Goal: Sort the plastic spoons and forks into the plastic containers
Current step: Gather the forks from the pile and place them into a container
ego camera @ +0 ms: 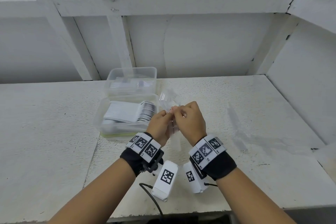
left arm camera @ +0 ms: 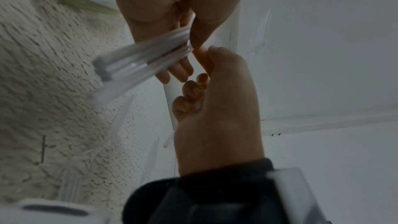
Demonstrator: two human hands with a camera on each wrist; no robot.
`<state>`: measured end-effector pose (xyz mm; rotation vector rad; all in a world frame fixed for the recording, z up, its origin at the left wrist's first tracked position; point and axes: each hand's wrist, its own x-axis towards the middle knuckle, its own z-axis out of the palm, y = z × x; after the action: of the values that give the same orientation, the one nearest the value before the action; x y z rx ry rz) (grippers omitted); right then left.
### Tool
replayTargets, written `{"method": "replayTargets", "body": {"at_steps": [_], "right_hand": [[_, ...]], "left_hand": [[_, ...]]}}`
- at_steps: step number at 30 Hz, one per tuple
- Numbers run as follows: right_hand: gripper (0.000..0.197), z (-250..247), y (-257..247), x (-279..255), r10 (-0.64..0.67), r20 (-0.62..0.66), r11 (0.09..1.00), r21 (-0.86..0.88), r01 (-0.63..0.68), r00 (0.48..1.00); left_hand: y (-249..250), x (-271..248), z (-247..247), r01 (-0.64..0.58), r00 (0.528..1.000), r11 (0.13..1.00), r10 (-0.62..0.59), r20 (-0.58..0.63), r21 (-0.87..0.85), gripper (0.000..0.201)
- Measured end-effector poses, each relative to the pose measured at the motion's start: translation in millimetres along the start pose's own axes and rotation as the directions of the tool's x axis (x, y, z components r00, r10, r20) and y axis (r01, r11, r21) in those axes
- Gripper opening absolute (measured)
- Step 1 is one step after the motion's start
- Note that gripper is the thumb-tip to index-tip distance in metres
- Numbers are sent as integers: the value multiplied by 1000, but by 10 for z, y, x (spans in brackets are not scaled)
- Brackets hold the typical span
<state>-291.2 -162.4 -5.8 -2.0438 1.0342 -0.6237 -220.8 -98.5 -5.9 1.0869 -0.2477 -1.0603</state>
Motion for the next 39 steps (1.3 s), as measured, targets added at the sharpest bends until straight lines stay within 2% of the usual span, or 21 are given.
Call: {"method": "replayTargets", "body": {"at_steps": [3, 6, 7, 9, 13, 15, 17, 21, 24, 26, 29, 32, 35, 39], "right_hand": [[31, -71, -19, 18, 7, 96, 999, -38, -3, 995], [45, -132, -14, 52, 96, 193, 984, 129, -122, 977], [46, -146, -4, 60, 132, 211, 970, 176, -170, 968], [41, -167, 24, 81, 150, 200, 966, 179, -187, 968], [23, -114, 113, 106, 104, 111, 981, 153, -120, 988], [26, -99, 127, 82, 90, 74, 976, 192, -102, 993], [33, -79, 106, 67, 53, 89, 982, 176, -68, 995], [39, -31, 61, 62, 45, 123, 986, 155, -64, 991], [35, 0, 69, 46, 1, 49, 996, 91, -6, 999], [29, 33, 82, 22, -35, -18, 993, 114, 36, 999], [15, 104, 107, -16, -98, -86, 983, 148, 110, 991], [13, 168, 147, -35, -178, -100, 983, 35, 183, 979], [19, 141, 158, -33, -180, -102, 983, -34, 178, 978], [23, -58, 139, 48, -199, -50, 979, 36, 201, 979]], "left_hand": [[-24, 17, -24, 22, 999, 997, -19, -47, 69, 19], [-29, 29, -32, 34, 996, 989, -21, -87, 147, 20], [-29, 32, -32, 37, 995, 987, -23, -94, 157, 17], [-23, 41, -33, 40, 993, 987, -21, -117, 155, 14], [-15, 54, -17, 32, 988, 991, -11, -156, 133, 14], [-19, 58, -6, 29, 986, 989, -5, -167, 142, 17], [-24, 59, 2, 25, 986, 987, 1, -165, 158, 19], [-40, 58, 17, 1, 993, 990, 15, -117, 139, 19], [-33, 39, 29, -28, 999, 998, 31, -45, 64, 20], [-21, 14, 39, -39, 999, 999, 39, 2, 29, 22], [-10, -4, 53, -48, 999, 999, 48, -4, 2, 23], [-7, -13, 42, -41, 999, 999, 41, -9, -2, 24], [19, -42, -6, 0, 999, 999, -1, 42, 40, 25], [55, -52, -84, 57, 995, 982, -70, 68, 180, 17]]}}
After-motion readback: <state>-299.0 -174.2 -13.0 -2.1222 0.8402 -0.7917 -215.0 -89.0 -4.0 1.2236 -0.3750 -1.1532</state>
